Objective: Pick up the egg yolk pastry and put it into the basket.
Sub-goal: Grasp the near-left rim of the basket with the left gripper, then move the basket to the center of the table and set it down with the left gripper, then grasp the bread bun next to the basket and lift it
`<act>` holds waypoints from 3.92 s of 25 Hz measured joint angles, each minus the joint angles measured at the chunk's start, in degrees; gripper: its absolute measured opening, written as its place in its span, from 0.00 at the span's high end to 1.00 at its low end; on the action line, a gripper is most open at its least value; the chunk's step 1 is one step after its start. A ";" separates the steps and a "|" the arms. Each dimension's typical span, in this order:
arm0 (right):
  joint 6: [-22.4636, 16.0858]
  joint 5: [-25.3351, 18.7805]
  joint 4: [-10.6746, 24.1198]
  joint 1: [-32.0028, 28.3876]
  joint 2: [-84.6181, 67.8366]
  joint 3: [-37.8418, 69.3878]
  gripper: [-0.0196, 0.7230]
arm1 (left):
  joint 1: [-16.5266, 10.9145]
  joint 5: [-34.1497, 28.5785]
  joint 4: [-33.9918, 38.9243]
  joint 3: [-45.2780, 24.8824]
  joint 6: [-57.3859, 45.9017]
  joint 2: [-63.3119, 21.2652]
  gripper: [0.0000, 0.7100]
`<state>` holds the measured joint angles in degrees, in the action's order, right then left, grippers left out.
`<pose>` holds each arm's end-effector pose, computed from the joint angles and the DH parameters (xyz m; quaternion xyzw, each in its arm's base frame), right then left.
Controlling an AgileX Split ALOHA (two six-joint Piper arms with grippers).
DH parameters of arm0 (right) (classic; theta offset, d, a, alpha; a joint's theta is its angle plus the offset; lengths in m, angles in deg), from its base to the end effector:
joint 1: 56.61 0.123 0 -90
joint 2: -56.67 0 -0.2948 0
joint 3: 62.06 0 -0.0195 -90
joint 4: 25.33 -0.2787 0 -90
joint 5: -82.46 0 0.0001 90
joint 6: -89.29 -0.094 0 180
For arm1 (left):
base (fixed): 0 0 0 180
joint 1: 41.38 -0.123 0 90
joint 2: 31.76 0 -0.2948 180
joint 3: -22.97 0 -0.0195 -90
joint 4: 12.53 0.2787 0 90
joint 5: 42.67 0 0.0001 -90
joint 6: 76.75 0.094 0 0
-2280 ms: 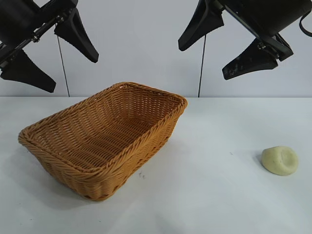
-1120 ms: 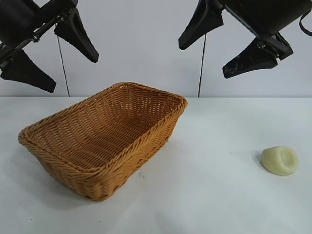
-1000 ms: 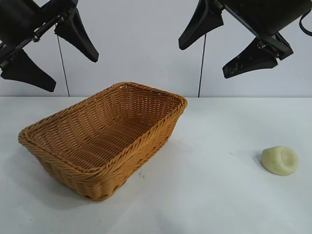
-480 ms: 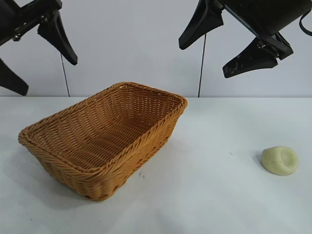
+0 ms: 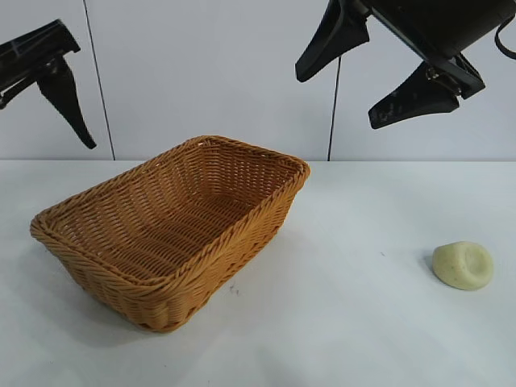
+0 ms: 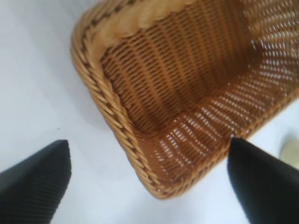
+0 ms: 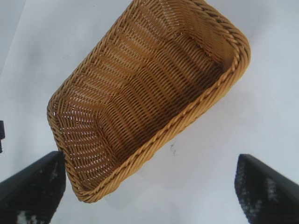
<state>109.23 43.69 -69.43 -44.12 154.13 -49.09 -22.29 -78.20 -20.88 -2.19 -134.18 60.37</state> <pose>0.3427 0.1179 0.2711 -0.0385 0.9194 0.2877 0.2654 0.2910 -0.1091 0.2240 -0.3633 0.9000 -0.1883 0.1499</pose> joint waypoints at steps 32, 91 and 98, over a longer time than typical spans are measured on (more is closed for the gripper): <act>0.00 0.00 -0.04 0.00 0.00 0.00 0.06 | 0.00 8.77 -7.47 0.08 -1.31 20.62 0.79; 0.00 -0.26 -0.04 0.00 0.00 0.00 0.06 | -4.66 -24.61 -10.72 39.38 50.51 37.65 0.03; 0.00 -0.37 -0.04 0.00 0.00 0.00 0.06 | -4.55 -28.55 -5.21 45.67 50.51 31.68 0.02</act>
<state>109.23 43.32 -69.47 -44.12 154.13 -49.09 -26.84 -106.75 -26.09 43.48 -83.67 92.05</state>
